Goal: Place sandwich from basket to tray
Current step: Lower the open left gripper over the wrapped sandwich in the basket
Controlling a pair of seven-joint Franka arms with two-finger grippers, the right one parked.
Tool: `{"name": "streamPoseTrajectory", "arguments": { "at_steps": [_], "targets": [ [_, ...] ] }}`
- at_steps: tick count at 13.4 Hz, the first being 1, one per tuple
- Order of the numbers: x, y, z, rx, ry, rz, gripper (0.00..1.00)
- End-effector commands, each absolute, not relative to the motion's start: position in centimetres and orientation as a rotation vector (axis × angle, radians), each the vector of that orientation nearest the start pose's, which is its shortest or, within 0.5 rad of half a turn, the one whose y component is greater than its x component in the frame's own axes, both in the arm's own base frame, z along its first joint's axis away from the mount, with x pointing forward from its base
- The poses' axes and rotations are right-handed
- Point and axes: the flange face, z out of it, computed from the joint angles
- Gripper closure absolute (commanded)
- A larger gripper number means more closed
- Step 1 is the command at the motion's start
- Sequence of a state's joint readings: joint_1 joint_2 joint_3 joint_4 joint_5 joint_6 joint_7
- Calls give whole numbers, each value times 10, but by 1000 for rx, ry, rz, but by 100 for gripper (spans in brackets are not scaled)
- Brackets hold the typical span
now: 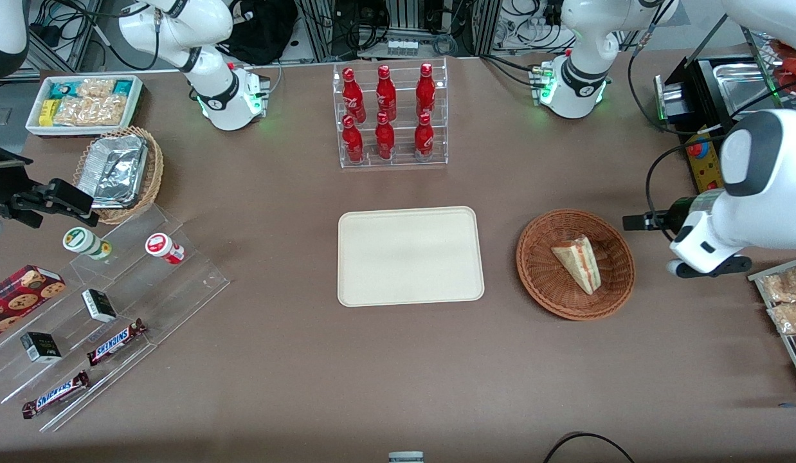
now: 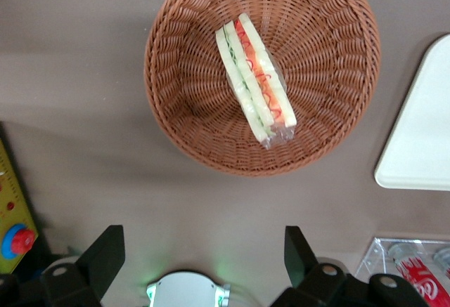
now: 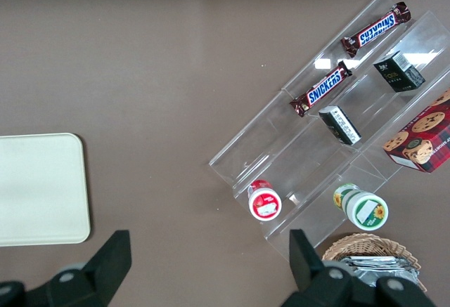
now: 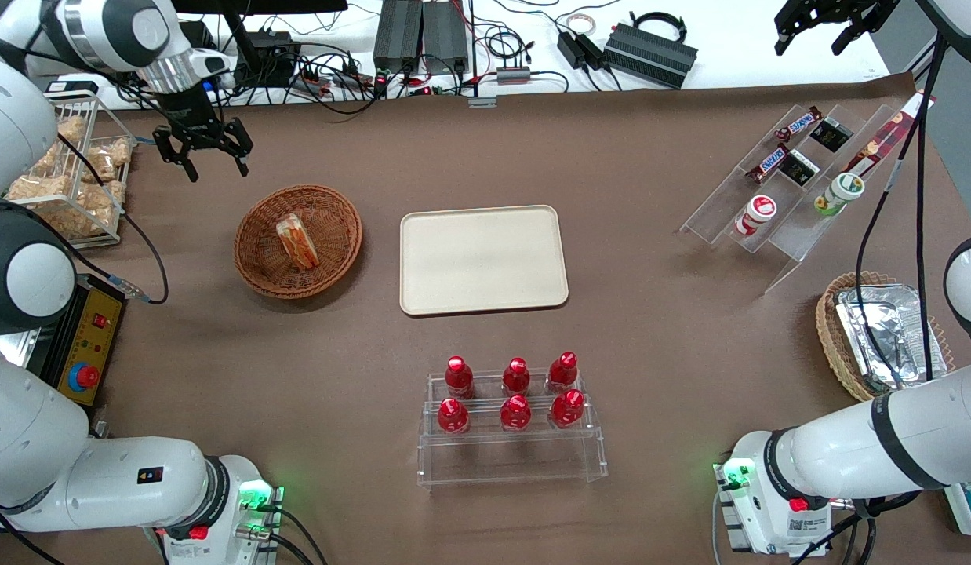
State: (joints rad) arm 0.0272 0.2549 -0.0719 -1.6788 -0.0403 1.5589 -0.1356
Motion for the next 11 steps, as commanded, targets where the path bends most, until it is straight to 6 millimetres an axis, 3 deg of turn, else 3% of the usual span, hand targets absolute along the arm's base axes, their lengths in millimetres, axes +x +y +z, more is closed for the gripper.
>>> {"name": "streamPoseTrajectory", "arguments": {
  "at_steps": [1,5,11],
  "targets": [
    [578,-32,409,-3110,-143,567,0],
    [557,-47,373,-3099,-189,442,0],
    [546,-91,348,-3068,-434,287,0]
  ]
}}
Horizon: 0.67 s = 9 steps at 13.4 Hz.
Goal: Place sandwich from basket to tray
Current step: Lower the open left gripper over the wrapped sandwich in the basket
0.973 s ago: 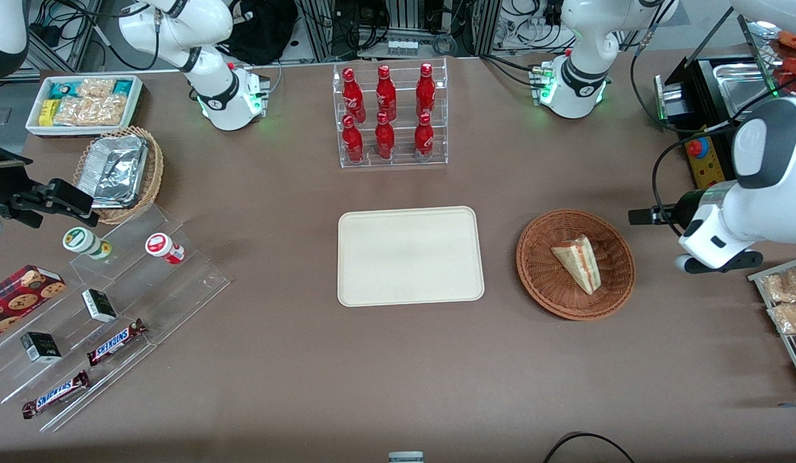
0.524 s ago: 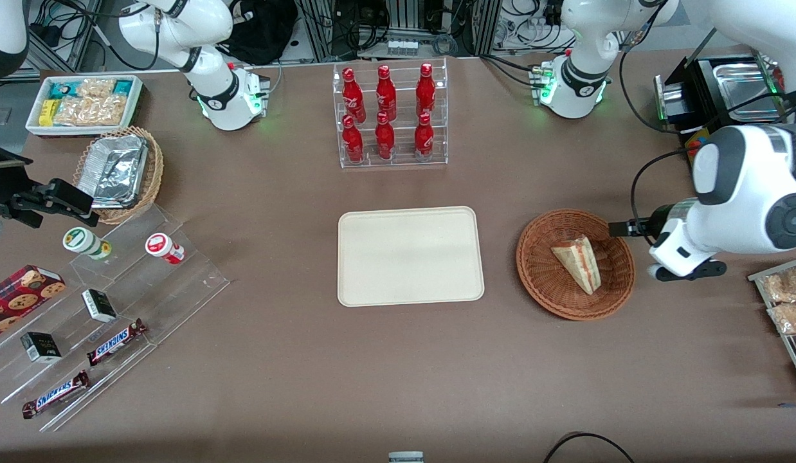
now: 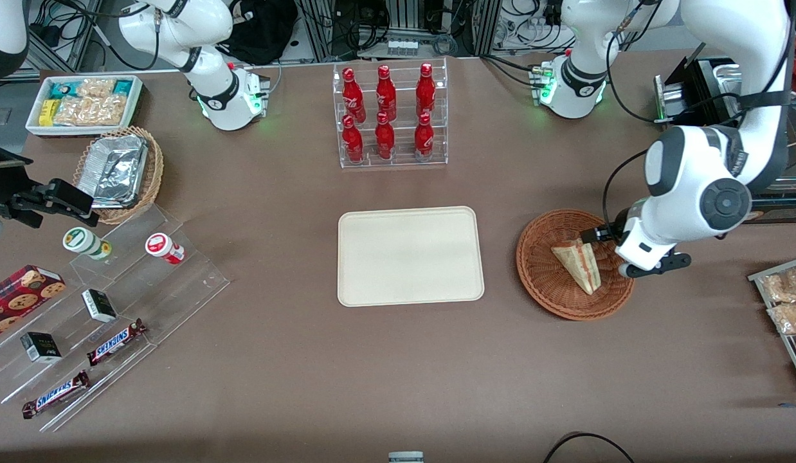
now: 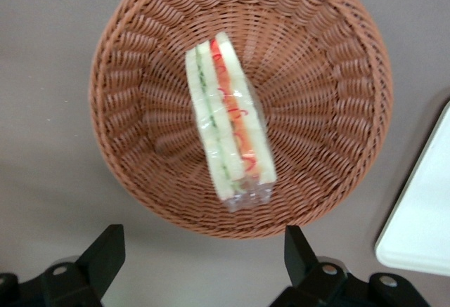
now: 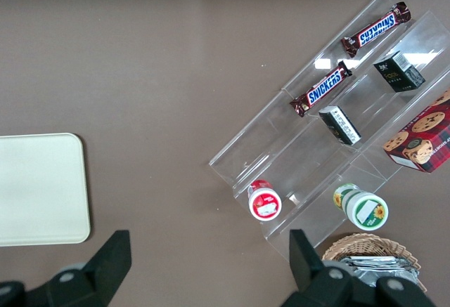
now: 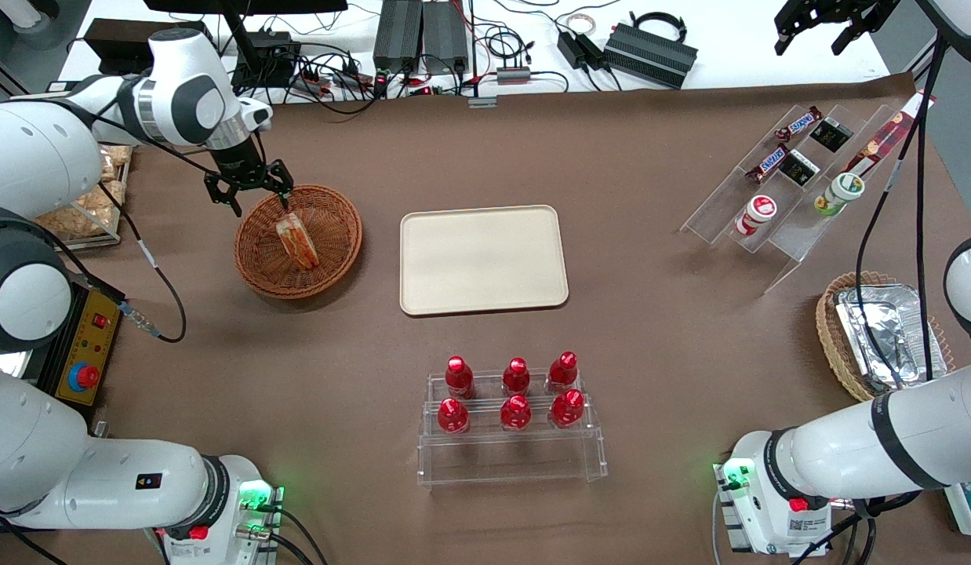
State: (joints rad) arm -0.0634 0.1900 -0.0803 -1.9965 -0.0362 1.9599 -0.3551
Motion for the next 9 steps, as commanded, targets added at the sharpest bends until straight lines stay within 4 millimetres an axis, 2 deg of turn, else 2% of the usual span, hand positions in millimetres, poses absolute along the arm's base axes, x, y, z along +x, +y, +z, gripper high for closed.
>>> {"name": "streamPoseTrajectory", "arguments": {
  "at_steps": [1,2,6,9],
  "targets": [
    [544,-94,343,-3050,-474,244,0],
    [542,-100,336,-3036,-525,214,0],
    [528,-98,311,-3041,-631,104,0],
    [526,-98,302,-3016,-803,50,0]
  ]
}}
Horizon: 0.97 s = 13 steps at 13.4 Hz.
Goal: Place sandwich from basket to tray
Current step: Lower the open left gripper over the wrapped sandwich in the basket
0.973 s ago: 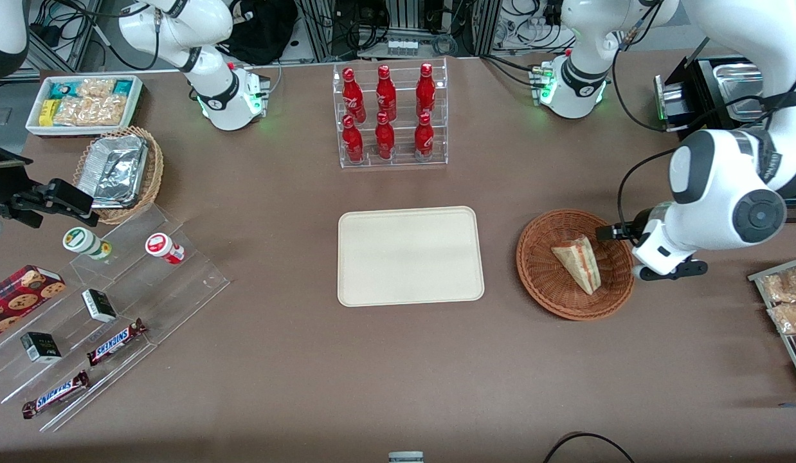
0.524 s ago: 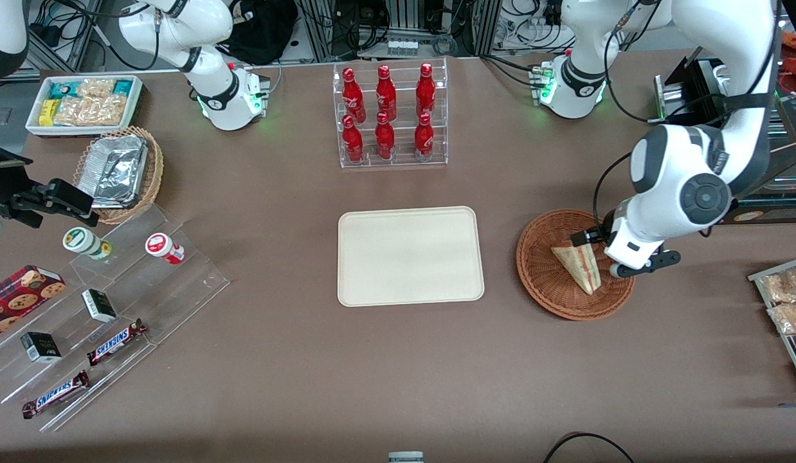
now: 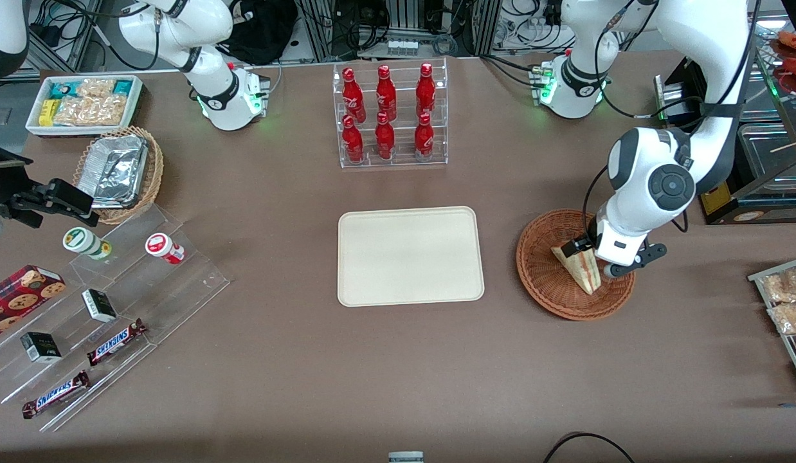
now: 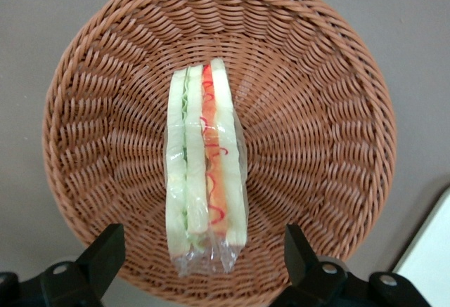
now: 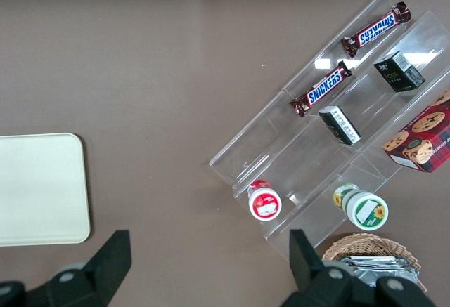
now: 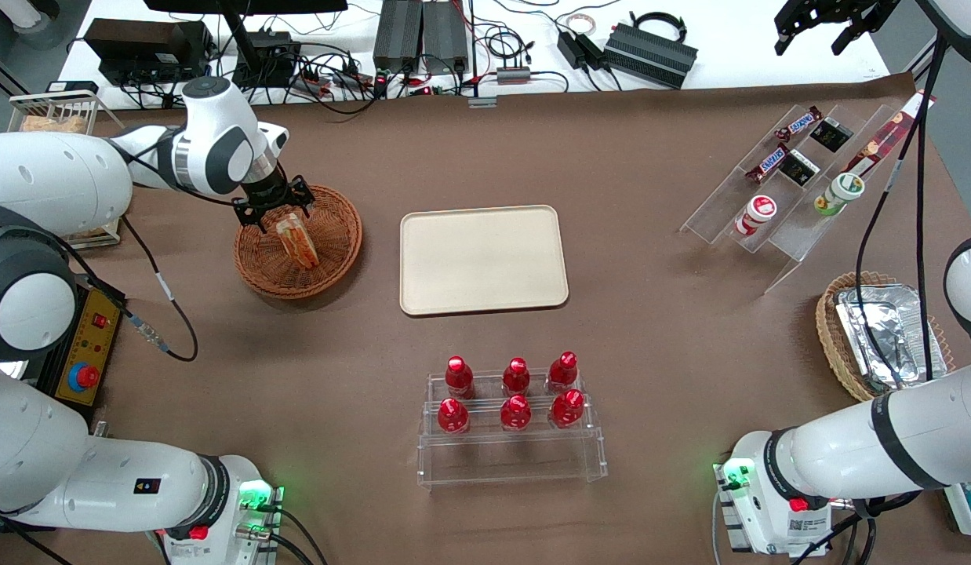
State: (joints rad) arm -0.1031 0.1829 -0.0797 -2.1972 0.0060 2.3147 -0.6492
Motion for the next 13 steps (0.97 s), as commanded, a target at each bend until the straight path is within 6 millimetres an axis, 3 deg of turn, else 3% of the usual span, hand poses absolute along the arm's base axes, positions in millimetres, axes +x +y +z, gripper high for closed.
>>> {"name": "streamPoseTrajectory", "arguments": {
  "at_steps": [1,4,10,11,13],
  "targets": [
    [526,-98,300,-3009,-823,55,0],
    [528,-99,288,-2986,-936,32,0],
    [523,-98,268,-2980,-934,57,3],
    [522,-98,265,-2976,-931,67,16],
    [522,-97,264,-2976,-928,69,66]
  ]
}}
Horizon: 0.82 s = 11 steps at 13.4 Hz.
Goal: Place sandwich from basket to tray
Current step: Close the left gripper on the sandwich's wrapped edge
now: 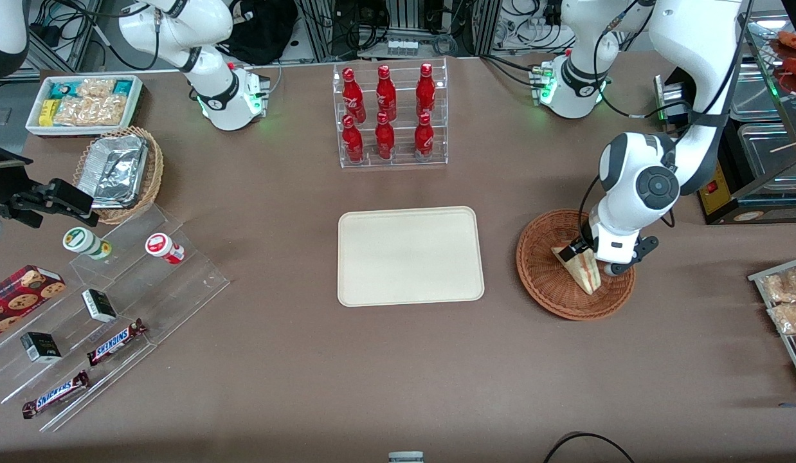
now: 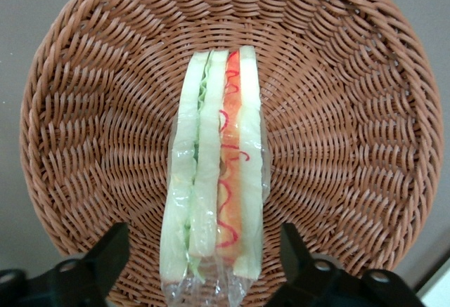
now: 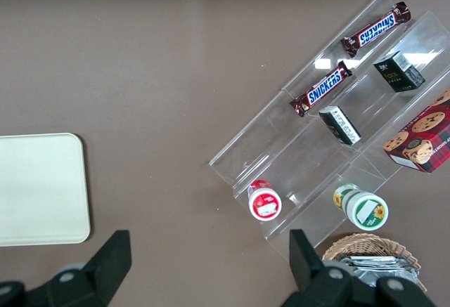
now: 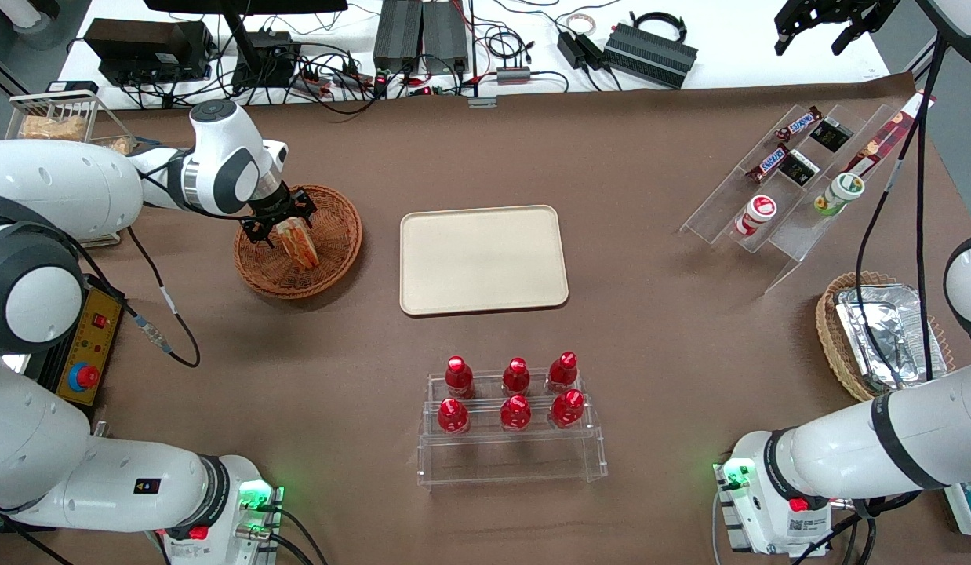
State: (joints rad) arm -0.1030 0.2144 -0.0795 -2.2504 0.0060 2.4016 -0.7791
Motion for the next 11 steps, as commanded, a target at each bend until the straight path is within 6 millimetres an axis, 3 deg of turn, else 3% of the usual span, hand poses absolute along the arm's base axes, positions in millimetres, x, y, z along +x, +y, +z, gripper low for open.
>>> {"name": "streamPoseTrajectory", "arguments": {
  "at_steps": [1,4,7,10,11],
  "targets": [
    [522,-97,265,-2979,-924,65,80],
    [525,-98,271,-2986,-907,47,90],
    [526,-100,289,-2985,-881,32,91],
    [533,-117,315,-2986,-816,66,91],
    [534,-132,327,-2982,-749,113,91]
  ]
}}
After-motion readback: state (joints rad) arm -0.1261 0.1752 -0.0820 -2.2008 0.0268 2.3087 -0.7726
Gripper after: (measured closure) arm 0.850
